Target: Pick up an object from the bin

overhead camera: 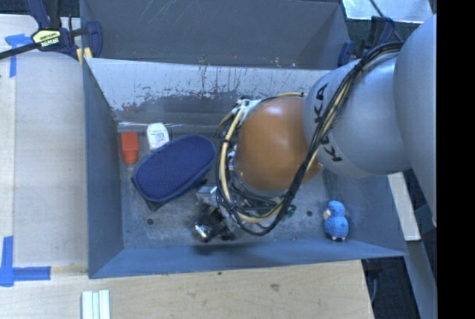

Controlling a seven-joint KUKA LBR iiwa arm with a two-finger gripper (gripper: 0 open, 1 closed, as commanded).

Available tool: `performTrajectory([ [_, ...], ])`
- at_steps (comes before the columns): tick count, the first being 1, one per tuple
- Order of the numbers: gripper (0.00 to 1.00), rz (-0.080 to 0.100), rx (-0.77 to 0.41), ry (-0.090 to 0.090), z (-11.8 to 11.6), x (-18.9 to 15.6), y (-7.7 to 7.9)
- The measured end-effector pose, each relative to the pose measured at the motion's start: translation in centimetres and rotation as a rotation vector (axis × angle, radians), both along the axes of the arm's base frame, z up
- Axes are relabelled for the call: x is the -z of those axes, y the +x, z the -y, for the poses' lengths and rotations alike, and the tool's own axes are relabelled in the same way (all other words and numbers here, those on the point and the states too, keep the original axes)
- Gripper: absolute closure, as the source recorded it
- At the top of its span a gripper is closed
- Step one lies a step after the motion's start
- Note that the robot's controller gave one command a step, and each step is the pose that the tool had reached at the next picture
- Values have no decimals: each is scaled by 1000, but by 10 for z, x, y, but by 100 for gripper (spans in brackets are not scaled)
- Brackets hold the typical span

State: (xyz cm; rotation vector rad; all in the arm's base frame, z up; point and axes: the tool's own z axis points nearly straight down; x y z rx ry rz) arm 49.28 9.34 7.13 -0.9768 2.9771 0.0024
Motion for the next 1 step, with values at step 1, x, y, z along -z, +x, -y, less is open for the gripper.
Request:
performTrajectory([
  [1, 100, -2, -82, -1, -34, -95, 6],
])
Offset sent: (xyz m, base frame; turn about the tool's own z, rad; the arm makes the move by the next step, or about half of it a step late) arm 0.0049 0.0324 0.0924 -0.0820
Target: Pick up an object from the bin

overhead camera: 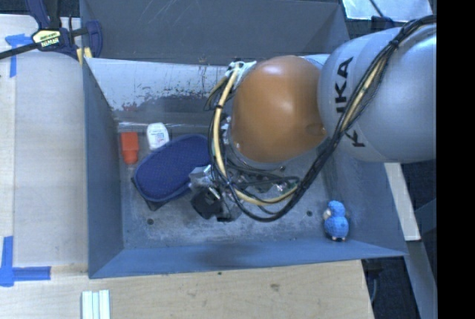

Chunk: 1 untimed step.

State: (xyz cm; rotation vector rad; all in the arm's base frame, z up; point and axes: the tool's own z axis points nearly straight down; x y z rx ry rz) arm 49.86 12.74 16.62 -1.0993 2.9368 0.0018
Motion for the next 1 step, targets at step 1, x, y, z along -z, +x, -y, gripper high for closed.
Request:
performTrajectory([
  [1, 100, 1, 0, -2, 13, -78, 16],
])
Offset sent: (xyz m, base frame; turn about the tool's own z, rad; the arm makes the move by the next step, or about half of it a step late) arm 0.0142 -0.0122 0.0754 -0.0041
